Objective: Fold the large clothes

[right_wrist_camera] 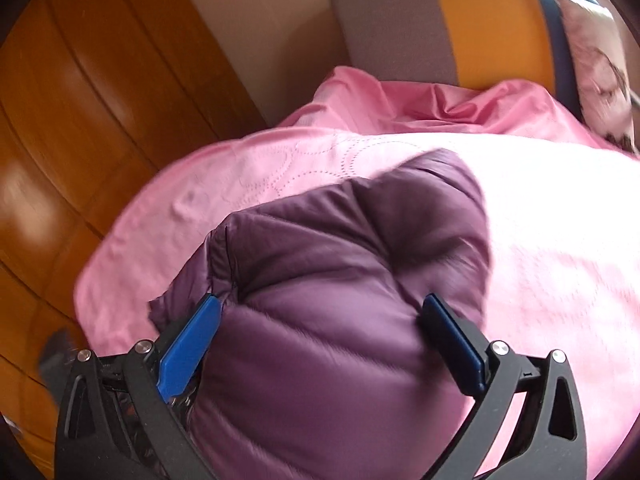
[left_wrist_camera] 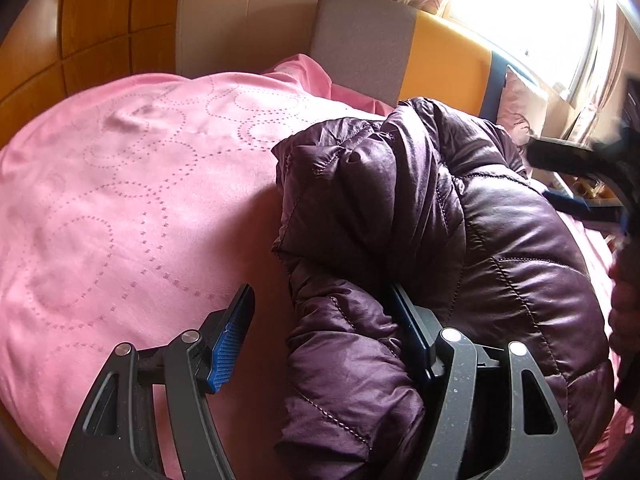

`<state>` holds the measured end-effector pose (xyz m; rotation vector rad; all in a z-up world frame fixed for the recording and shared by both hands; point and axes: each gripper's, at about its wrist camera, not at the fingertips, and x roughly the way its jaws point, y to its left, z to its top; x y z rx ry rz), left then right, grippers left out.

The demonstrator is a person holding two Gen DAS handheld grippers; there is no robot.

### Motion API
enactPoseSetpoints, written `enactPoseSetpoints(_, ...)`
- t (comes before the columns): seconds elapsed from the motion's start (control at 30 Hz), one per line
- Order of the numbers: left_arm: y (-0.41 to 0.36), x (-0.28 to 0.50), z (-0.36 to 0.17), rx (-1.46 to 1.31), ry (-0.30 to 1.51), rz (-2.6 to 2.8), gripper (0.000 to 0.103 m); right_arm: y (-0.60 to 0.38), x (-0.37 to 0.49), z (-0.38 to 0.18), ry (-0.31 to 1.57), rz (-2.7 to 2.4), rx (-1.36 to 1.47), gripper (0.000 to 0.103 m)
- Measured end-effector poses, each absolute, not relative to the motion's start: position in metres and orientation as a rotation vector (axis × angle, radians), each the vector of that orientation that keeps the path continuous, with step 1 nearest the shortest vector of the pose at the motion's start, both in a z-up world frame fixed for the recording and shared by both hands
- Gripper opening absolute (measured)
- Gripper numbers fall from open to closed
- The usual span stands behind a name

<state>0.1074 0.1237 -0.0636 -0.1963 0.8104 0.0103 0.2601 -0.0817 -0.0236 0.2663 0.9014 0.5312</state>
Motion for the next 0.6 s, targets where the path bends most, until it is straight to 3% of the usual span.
enactPoseSetpoints(0.37, 0.152, 0.115, -0.079, -0.430, 0.852, -0.107, 0.067, -0.118, 0.243, -0.089, 1.058, 0.696, 0.600, 0.101)
enactPoseSetpoints(0.43, 0.157, 0.116, -0.082, -0.488, 0.862, -0.132, 0.067, -0.117, 0.241, -0.089, 1.052, 0.708, 0.609, 0.095)
enactPoseSetpoints(0.5, 0.160, 0.116, -0.084, -0.573, 0.864, -0.196, 0.059, -0.119, 0.235, -0.078, 1.022, 0.710, 0.579, 0.073)
enactPoseSetpoints(0.6, 0.157, 0.114, -0.082, -0.625, 0.850, -0.247, 0.053, -0.119, 0.218, -0.055, 0.962, 0.715, 0.511, 0.057)
